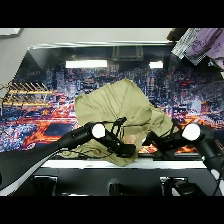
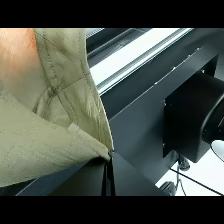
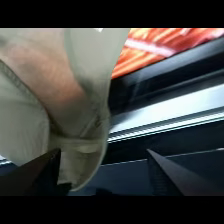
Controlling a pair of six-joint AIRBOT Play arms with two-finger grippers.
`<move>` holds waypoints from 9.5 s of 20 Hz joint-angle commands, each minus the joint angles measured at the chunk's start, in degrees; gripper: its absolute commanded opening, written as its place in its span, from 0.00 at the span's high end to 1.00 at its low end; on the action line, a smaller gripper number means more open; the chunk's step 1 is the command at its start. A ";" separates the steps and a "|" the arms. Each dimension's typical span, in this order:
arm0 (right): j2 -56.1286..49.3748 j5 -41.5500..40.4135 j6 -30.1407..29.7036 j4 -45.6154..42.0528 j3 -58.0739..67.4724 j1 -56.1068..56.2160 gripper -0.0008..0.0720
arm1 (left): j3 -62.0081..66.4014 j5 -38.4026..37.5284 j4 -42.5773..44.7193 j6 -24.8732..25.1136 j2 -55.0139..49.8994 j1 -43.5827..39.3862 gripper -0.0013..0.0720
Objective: Fold the clothes and pants, and hang the long-sleeved shirts on hangers.
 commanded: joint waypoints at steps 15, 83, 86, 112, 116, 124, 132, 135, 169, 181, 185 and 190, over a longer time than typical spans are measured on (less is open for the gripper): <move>-0.26 -22.12 17.29 17.97 -17.16 12.28 0.96 | 0.04 1.20 2.71 0.24 -0.02 0.04 0.96; -36.35 0.74 -17.51 -6.71 81.85 2.34 0.96 | 42.12 33.11 -1.81 68.89 -1.36 37.05 0.96; -34.42 0.81 -17.29 -9.38 91.14 2.91 0.96 | 42.10 31.43 -1.81 65.64 7.08 42.16 0.96; -26.71 -10.64 1.33 -35.04 37.88 24.74 0.96 | -6.99 -5.14 24.57 0.57 17.86 39.15 0.91; -26.71 -11.37 1.36 -34.99 37.88 25.27 0.96 | -2.73 -11.34 25.05 5.11 18.73 49.81 0.22; -26.71 -11.19 0.70 -34.97 37.88 25.27 0.96 | -0.66 -14.32 26.18 23.89 20.09 88.83 0.14; -26.71 -11.21 0.33 -34.99 37.88 25.27 0.96 | 2.54 -9.20 27.43 24.22 14.43 105.50 0.14; -26.71 -11.19 -1.27 -35.01 37.88 25.27 0.96 | 9.81 -10.32 34.42 27.74 9.81 107.19 0.14; -26.71 -11.19 -1.18 -35.04 37.88 25.27 0.96 | 15.15 -11.06 38.03 50.16 -12.72 96.94 0.96; -26.69 -8.22 -1.03 -41.46 37.90 25.24 0.96 | 29.11 -6.58 37.94 41.13 2.51 88.00 0.96; -26.69 -8.20 -1.01 -41.46 37.88 25.27 0.96 | 28.48 -5.27 37.90 37.53 11.43 82.09 0.96; -26.71 -8.15 -0.92 -42.07 37.88 25.27 0.96 | 11.54 -5.07 29.83 44.41 28.44 70.99 0.96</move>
